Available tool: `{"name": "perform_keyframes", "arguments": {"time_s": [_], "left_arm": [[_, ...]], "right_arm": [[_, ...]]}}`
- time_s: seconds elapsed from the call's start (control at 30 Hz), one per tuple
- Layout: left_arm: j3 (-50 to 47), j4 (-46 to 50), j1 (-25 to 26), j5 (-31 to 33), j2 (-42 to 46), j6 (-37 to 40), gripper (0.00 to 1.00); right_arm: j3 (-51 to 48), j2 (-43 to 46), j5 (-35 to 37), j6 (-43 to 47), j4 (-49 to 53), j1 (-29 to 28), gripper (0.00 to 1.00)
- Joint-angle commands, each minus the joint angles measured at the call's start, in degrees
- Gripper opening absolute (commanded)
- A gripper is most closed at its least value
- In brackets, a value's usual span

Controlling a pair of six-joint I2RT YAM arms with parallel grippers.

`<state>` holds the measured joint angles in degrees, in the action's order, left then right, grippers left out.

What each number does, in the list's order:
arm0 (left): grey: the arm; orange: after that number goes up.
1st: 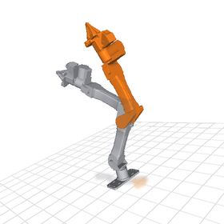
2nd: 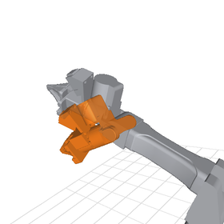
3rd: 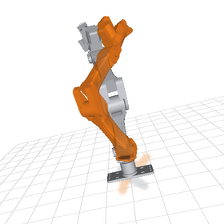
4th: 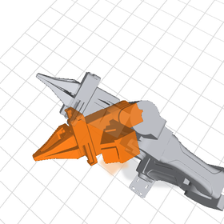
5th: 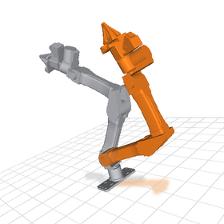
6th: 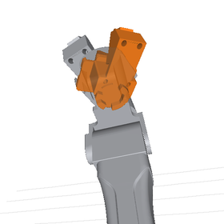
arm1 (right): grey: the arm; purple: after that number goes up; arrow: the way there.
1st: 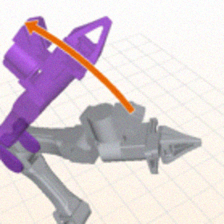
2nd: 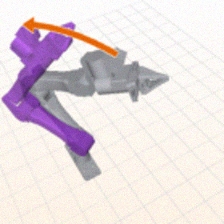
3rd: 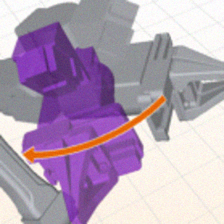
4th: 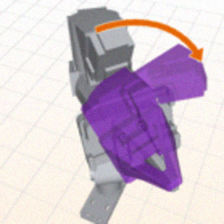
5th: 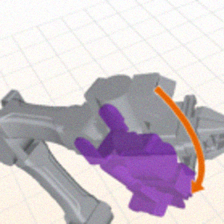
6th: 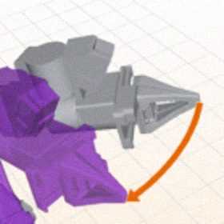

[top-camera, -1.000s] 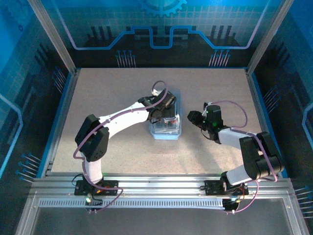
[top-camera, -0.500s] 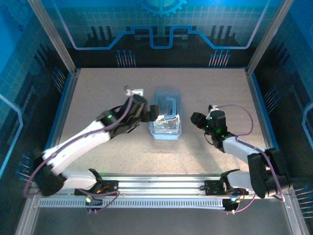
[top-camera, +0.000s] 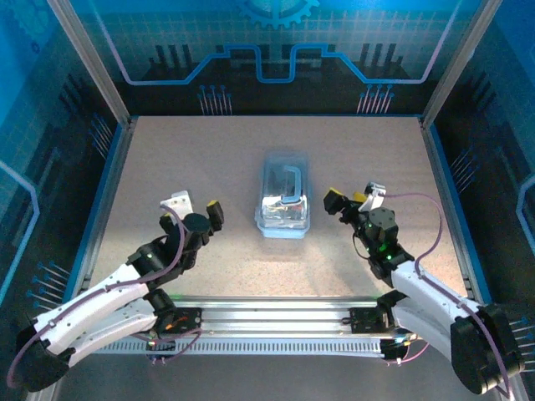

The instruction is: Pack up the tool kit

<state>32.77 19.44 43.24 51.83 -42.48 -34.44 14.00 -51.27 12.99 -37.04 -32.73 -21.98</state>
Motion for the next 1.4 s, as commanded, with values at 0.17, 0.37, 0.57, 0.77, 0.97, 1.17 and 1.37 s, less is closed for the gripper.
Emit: {"name": "perform_keyframes", "arguments": {"time_s": [0.17, 0.37, 0.57, 0.77, 0.97, 1.17, 1.37], "left_arm": [[-18.0, -45.1, -2.1, -1.4, 2.8, 40.8, 0.99], [-28.8, -61.3, -15.5, -26.3, -0.3, 49.6, 0.99], [-29.8, -69.9, -24.1, -30.6, -10.7, 48.6, 0.99], [-28.1, -82.7, -29.8, -33.9, -26.9, 44.3, 0.99], [-24.6, -99.4, -31.2, -34.7, -46.7, 44.8, 0.99], [-20.6, -93.5, -36.2, -33.0, -48.4, 38.1, 0.99], [-13.6, -78.6, -37.5, -31.3, -47.0, 35.7, 0.99]], "right_arm": [[-0.8, -2.9, 17.4, 13.3, -9.9, -5.0, 1.0], [-1.3, -10.6, 19.1, 18.4, -19.0, -5.2, 1.0], [-5.3, -24.7, 12.7, 36.1, -44.8, -5.3, 1.0], [-6.5, -24.1, 13.4, 41.5, -48.7, -6.7, 1.0], [-4.7, -16.7, 16.0, 46.2, -34.6, -6.6, 1.0], [-5.1, -12.0, 5.9, 45.9, -28.0, -6.2, 1.0], [-5.2, -9.0, 5.4, 45.6, -24.4, -4.0, 1.0]]}}
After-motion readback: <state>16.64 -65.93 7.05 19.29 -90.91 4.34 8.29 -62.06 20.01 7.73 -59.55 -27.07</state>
